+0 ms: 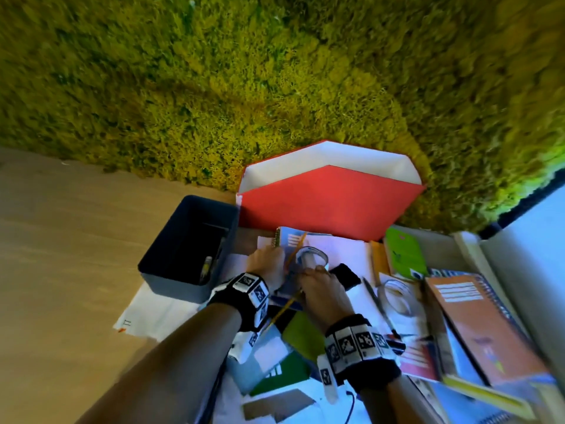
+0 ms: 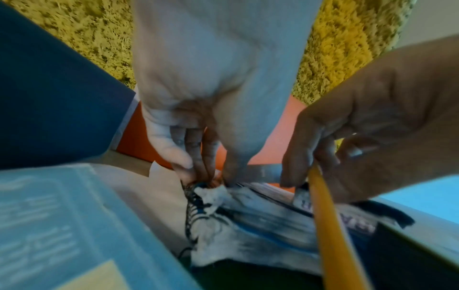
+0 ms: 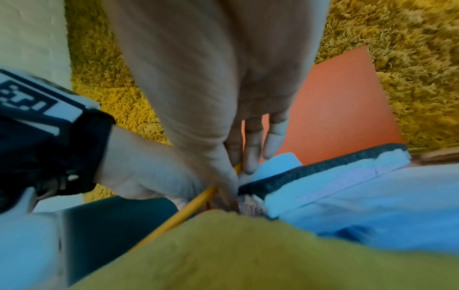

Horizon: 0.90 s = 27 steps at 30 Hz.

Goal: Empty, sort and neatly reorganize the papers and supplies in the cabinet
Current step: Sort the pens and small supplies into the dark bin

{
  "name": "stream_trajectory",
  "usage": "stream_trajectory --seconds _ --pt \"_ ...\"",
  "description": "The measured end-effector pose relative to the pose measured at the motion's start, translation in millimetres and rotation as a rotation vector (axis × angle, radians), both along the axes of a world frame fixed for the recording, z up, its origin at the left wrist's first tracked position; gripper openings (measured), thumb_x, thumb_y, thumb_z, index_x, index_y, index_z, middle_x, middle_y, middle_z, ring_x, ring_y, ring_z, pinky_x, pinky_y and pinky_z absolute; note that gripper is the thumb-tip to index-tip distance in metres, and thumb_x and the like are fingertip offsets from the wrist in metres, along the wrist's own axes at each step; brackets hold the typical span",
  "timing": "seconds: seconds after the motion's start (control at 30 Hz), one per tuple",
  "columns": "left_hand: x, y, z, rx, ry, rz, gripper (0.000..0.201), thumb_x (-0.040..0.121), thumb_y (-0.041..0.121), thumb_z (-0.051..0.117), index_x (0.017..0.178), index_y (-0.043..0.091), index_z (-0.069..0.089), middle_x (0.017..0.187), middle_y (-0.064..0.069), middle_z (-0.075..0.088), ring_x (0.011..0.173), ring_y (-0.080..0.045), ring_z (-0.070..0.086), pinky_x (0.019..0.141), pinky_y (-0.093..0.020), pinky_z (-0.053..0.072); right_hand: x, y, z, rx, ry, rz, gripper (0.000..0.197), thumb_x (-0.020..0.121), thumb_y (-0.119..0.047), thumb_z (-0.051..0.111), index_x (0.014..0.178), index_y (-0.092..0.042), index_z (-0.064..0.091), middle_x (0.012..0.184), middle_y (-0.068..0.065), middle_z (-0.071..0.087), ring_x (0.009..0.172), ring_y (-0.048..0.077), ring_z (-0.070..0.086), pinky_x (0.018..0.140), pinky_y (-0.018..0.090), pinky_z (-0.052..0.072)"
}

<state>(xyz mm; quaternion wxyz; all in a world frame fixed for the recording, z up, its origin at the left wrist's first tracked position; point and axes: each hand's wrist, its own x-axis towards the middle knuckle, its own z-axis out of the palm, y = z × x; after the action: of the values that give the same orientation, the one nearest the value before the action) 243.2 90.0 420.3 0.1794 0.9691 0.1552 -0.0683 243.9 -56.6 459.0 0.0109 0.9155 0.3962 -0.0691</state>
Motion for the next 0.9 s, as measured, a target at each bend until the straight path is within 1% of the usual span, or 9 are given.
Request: stream_trajectory --seconds 0.07,0.17,0.23,0.33,0.47,0.6,0.7,0.8,0.9 --pt "2.3 -0.6 -3.7 0.017 0.002 0.031 0.034 0.094 0.027 0.055 0.122 0.008 0.056 0.121 -0.016 0.062 0.111 -0.038 0.061 0.087 -0.042 0.049 1.3 -6.3 2.6 0.125 0.003 0.010 0.015 0.084 -0.013 0.053 0.092 -0.009 0.064 0.105 0.011 0.061 0.101 0.034 0.055 0.073 0.040 0.045" --pt "-0.6 0.3 -0.2 0.017 -0.060 0.124 0.033 0.099 0.030 0.046 0.117 0.005 0.057 0.114 -0.018 0.065 0.106 -0.039 0.062 0.083 -0.042 0.049 9.1 -25.9 2.9 0.306 -0.078 -0.033 0.017 0.071 -0.015 0.055 0.083 -0.014 0.066 0.087 0.006 0.063 0.086 0.033 0.059 0.064 0.039 0.049" --pt "-5.2 3.7 4.6 -0.018 -0.170 0.172 0.030 0.099 0.025 0.044 0.119 0.005 0.055 0.110 -0.020 0.065 0.102 -0.041 0.063 0.081 -0.043 0.050 20.3 -40.9 3.3 0.407 -0.154 -0.099 0.014 0.068 -0.008 0.062 0.079 -0.015 0.067 0.080 0.006 0.061 0.081 0.033 0.059 0.061 0.038 0.051" --pt "-11.1 -7.4 17.8 -0.120 -0.327 0.142 0.028 0.097 0.023 0.048 0.118 0.005 0.054 0.100 -0.023 0.065 0.092 -0.043 0.063 0.074 -0.045 0.048 38.9 -63.8 7.3 0.545 -0.192 -0.214 0.016 0.071 -0.003 0.067 0.081 -0.014 0.071 0.082 0.009 0.063 0.084 0.035 0.059 0.069 0.041 0.052" --pt "-14.1 -47.6 39.3 -0.296 -0.390 -0.085 0.008 0.095 0.016 0.049 0.102 0.011 0.049 0.080 -0.017 0.067 0.074 -0.039 0.064 0.063 -0.049 0.049 50.8 -78.7 16.8 0.649 -0.226 -0.221 0.020 0.071 0.001 0.074 0.086 -0.013 0.074 0.086 0.010 0.065 0.088 0.036 0.059 0.079 0.039 0.050" --pt "-8.5 -80.4 34.6 -0.282 -0.451 -0.109 0.032 0.093 0.034 0.034 0.106 0.009 0.048 0.083 -0.020 0.065 0.076 -0.041 0.061 0.059 -0.046 0.046 65.1 -96.7 17.9 0.717 -0.252 -0.190 0.030 0.072 0.001 0.071 0.099 -0.012 0.073 0.098 0.008 0.065 0.091 0.036 0.062 0.079 0.039 0.052" --pt "-5.2 -99.7 33.3 -0.204 -0.493 -0.045 0.048 0.095 0.055 0.029 0.094 0.011 0.050 0.073 -0.013 0.061 0.073 -0.037 0.060 0.058 -0.040 0.040 65.1 -115.1 15.2 0.814 -0.214 -0.149 0.042 0.078 -0.005 0.069 0.120 -0.009 0.063 0.120 0.008 0.060 0.103 0.027 0.061 0.088 0.032 0.048" --pt "-5.9 -106.5 23.0 -0.241 -0.426 0.033 0.051 0.090 0.067 0.046 0.077 0.017 0.044 0.064 0.003 0.046 0.068 -0.026 0.049 0.058 -0.035 0.036 49.5 -134.4 12.3 0.918 -0.169 -0.112 0.045 0.077 -0.007 0.073 0.119 -0.006 0.058 0.117 0.009 0.054 0.092 0.015 0.056 0.080 0.018 0.042" --pt "-8.1 -112.3 10.8 -0.286 -0.390 0.050 0.042 0.095 0.052 0.051 0.071 0.020 0.038 0.062 0.001 0.040 0.070 -0.034 0.054 0.058 -0.039 0.039 38.9 -159.0 -2.5 0.797 -0.095 -0.036 0.030 0.077 -0.028 0.078 0.097 -0.014 0.061 0.096 0.002 0.053 0.077 0.013 0.054 0.066 0.025 0.045"
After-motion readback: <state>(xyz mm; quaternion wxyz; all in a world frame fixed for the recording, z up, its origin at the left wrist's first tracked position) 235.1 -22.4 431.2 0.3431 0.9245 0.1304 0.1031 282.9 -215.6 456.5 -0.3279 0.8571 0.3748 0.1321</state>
